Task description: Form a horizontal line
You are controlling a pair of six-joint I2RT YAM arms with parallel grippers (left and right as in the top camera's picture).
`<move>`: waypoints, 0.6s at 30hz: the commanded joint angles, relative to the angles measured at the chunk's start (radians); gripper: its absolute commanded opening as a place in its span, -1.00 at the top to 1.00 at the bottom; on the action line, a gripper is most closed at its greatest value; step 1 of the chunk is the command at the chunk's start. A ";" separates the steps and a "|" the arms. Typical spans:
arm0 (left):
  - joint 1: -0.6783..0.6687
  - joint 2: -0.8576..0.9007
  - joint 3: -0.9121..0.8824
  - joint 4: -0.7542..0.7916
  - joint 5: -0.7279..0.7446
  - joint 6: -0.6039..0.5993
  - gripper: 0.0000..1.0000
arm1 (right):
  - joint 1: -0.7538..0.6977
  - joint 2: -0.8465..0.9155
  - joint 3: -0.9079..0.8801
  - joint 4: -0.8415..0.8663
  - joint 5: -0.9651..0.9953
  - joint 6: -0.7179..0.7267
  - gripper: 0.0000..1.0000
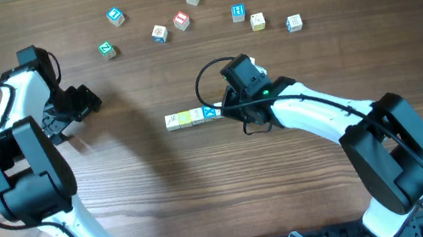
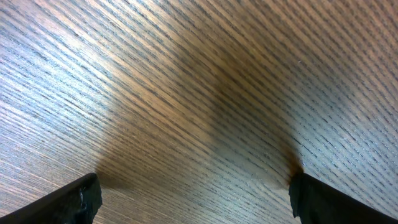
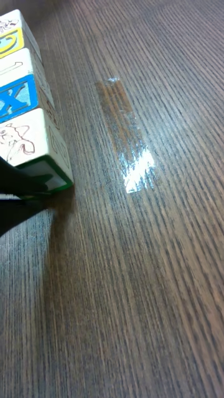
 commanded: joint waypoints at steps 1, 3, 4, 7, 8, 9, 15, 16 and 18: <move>0.001 0.017 0.012 0.003 -0.001 0.001 -1.00 | 0.003 -0.015 -0.006 -0.011 0.048 -0.002 0.91; 0.001 0.017 0.012 0.003 -0.001 0.001 -1.00 | -0.021 -0.026 -0.006 -0.045 0.107 -0.003 0.91; 0.001 0.017 0.012 0.003 -0.001 0.001 -1.00 | -0.060 -0.051 -0.006 -0.064 0.114 -0.030 0.92; 0.001 0.017 0.012 0.003 -0.001 0.001 -1.00 | -0.152 -0.114 -0.006 -0.067 0.111 -0.202 0.76; 0.001 0.017 0.012 0.003 -0.001 0.001 -1.00 | -0.201 -0.146 -0.006 -0.067 0.111 -0.299 0.23; 0.001 0.017 0.012 0.003 -0.001 0.001 -1.00 | -0.248 -0.167 -0.006 -0.066 0.112 -0.347 -0.25; 0.001 0.017 0.012 0.003 -0.001 0.001 -1.00 | -0.400 -0.175 -0.006 -0.059 0.111 -0.368 -0.99; 0.001 0.017 0.012 0.003 -0.001 0.001 -1.00 | -0.400 -0.175 -0.006 -0.058 0.111 -0.368 -1.00; 0.001 0.017 0.012 0.003 -0.001 0.001 -1.00 | -0.400 -0.175 -0.006 -0.058 0.111 -0.368 -0.99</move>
